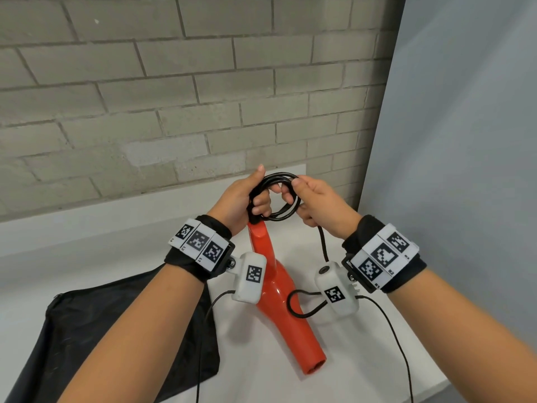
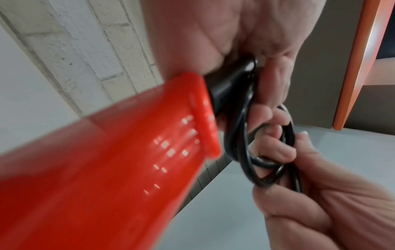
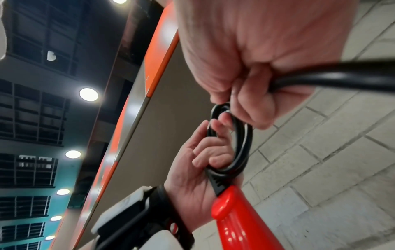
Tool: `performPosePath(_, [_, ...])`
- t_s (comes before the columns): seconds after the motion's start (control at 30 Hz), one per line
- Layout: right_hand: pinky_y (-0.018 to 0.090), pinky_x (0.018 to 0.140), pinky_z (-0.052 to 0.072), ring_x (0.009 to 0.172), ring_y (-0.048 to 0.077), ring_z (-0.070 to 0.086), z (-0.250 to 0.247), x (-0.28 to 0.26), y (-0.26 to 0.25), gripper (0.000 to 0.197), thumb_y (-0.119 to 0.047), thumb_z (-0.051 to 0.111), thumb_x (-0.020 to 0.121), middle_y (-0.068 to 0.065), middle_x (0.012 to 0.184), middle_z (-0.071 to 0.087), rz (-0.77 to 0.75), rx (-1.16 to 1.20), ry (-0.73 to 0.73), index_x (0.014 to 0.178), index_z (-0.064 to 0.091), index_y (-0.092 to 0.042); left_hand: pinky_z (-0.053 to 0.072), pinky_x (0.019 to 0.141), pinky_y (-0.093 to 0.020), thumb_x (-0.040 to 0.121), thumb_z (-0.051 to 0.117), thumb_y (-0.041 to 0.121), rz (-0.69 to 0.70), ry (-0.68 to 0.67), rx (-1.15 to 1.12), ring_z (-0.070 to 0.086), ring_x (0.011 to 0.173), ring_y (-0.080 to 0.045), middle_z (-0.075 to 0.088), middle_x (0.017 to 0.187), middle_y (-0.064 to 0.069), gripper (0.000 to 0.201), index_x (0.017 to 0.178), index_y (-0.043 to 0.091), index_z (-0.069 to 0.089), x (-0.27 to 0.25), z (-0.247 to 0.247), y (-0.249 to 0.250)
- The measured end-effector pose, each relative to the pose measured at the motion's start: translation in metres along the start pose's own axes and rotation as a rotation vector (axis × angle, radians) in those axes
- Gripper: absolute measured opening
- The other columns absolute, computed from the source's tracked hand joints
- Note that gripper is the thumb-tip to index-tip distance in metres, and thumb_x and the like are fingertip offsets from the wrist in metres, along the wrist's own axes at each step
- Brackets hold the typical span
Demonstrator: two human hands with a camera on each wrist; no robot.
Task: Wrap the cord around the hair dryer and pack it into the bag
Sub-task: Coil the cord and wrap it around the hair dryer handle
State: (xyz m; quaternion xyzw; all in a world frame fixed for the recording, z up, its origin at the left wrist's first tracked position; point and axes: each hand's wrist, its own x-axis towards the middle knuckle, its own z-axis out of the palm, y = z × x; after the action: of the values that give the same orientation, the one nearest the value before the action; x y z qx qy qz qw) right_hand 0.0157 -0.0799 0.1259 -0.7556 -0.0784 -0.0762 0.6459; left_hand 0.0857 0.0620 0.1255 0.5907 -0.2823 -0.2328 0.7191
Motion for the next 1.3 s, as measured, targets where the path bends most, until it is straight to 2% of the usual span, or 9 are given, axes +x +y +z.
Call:
performPosePath(0.23, [0.01, 0.034, 0.03, 0.032, -0.001, 0.039, 0.003, 0.004, 0.002, 0.032, -0.013, 0.03, 0.099, 0.0, 0.064, 0.043, -0.087, -0.116, 0.233, 0.075, 0.05, -0.017, 0.037, 0.061, -0.018, 0.099, 0.02, 0.027, 0.116, 0.001, 0.048, 0.046, 0.056, -0.005, 0.049, 0.057, 0.012, 0.039, 0.104, 0.014, 0.056, -0.007, -0.005, -0.015])
performPosePath(0.4, [0.009, 0.039, 0.03, 0.038, 0.0, 0.039, 0.006, 0.001, 0.01, 0.027, -0.014, 0.031, 0.099, -0.003, 0.071, 0.053, -0.073, -0.13, 0.204, 0.088, 0.055, -0.014, 0.03, 0.057, -0.019, 0.099, 0.029, 0.022, 0.169, 0.172, 0.153, 0.038, 0.049, -0.003, 0.042, 0.049, 0.014, 0.031, 0.089, 0.017, 0.058, -0.006, -0.001, -0.02])
performPosePath(0.57, [0.022, 0.067, 0.04, 0.075, 0.012, 0.052, -0.009, -0.012, 0.014, 0.035, -0.024, 0.023, 0.101, -0.003, 0.099, 0.062, -0.007, -0.187, 0.159, 0.111, 0.056, -0.02, 0.032, 0.058, -0.019, 0.098, 0.034, 0.019, 0.201, 0.222, 0.266, 0.037, 0.051, -0.003, 0.042, 0.049, 0.014, 0.03, 0.077, 0.02, 0.056, -0.007, 0.0, -0.022])
performPosePath(0.77, [0.018, 0.066, 0.043, 0.074, 0.009, 0.054, -0.057, -0.04, 0.044, 0.027, -0.024, 0.033, 0.099, 0.0, 0.095, 0.061, 0.189, -0.338, 0.244, 0.097, 0.059, -0.023, 0.032, 0.057, -0.017, 0.098, 0.033, 0.018, 0.218, 0.237, 0.317, 0.036, 0.053, -0.005, 0.036, 0.061, 0.002, 0.036, 0.065, 0.022, 0.047, -0.007, 0.011, -0.021])
performPosePath(0.87, [0.003, 0.057, 0.041, 0.073, 0.006, 0.052, -0.074, -0.055, 0.076, 0.024, -0.01, 0.039, 0.096, 0.003, 0.097, 0.06, 0.344, -0.49, 0.165, 0.105, 0.061, -0.013, 0.032, 0.057, -0.018, 0.098, 0.034, 0.018, 0.226, 0.261, 0.312, 0.037, 0.053, -0.006, 0.038, 0.058, 0.005, 0.04, 0.061, 0.027, 0.047, -0.006, 0.013, -0.022])
performPosePath(0.9, [0.004, 0.064, 0.043, 0.08, 0.009, 0.055, -0.077, -0.06, 0.088, 0.026, -0.007, 0.04, 0.095, 0.005, 0.101, 0.061, 0.382, -0.58, 0.116, 0.109, 0.061, -0.011, 0.032, 0.058, -0.019, 0.098, 0.035, 0.019, 0.225, 0.266, 0.314, 0.037, 0.053, -0.006, 0.039, 0.057, 0.007, 0.039, 0.062, 0.027, 0.048, -0.005, 0.013, -0.022])
performPosePath(1.0, [0.028, 0.099, 0.042, 0.113, 0.023, 0.055, -0.081, -0.066, 0.123, 0.028, -0.01, 0.047, 0.092, 0.007, 0.123, 0.059, 0.478, -0.816, -0.096, 0.116, 0.06, -0.015, 0.033, 0.059, -0.018, 0.098, 0.035, 0.02, 0.217, 0.259, 0.344, 0.037, 0.054, -0.006, 0.038, 0.059, 0.005, 0.038, 0.062, 0.025, 0.047, -0.005, 0.016, -0.022])
performPosePath(1.13, [0.037, 0.098, 0.047, 0.11, 0.03, 0.056, -0.073, -0.058, 0.15, 0.043, -0.009, 0.053, 0.082, 0.009, 0.125, 0.056, 0.516, -1.082, -0.283, 0.117, 0.058, -0.032, 0.036, 0.058, -0.014, 0.096, 0.039, 0.019, 0.213, 0.257, 0.322, 0.04, 0.053, -0.006, 0.044, 0.055, 0.011, 0.039, 0.06, 0.024, 0.051, -0.004, 0.02, -0.023])
performPosePath(1.3, [0.034, 0.089, 0.043, 0.106, 0.03, 0.056, -0.065, -0.048, 0.155, 0.038, -0.014, 0.055, 0.08, 0.006, 0.118, 0.059, 0.525, -1.304, -0.451, 0.115, 0.052, -0.029, 0.038, 0.056, -0.011, 0.096, 0.04, 0.017, 0.176, 0.287, 0.308, 0.041, 0.052, -0.004, 0.045, 0.062, 0.004, 0.035, 0.098, -0.016, 0.051, -0.002, 0.025, -0.024])
